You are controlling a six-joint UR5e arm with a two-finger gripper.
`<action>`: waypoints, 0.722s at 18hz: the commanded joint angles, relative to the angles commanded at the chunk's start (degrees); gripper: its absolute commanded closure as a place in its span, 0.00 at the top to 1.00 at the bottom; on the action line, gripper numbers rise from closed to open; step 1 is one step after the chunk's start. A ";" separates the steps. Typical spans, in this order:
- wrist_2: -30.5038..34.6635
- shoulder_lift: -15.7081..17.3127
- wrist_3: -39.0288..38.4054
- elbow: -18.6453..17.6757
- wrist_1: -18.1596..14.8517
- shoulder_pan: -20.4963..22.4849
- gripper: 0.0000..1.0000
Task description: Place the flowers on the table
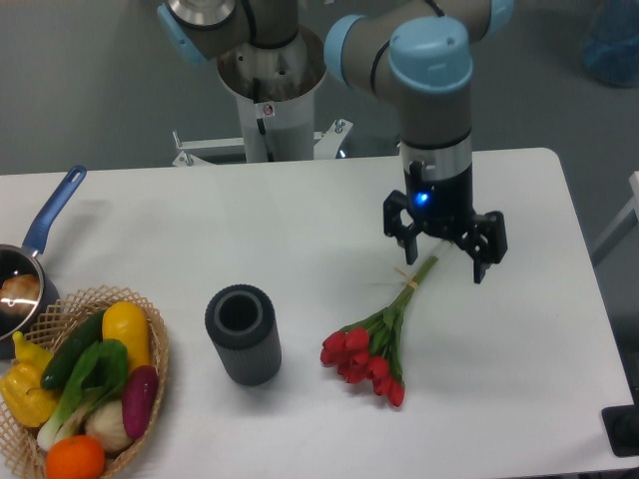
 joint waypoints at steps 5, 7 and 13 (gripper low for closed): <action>0.00 1.24 0.00 -1.15 0.00 0.97 1.00; 0.09 1.24 -0.09 -1.15 0.09 0.97 1.00; 0.09 1.24 -0.09 -1.15 0.09 1.06 1.00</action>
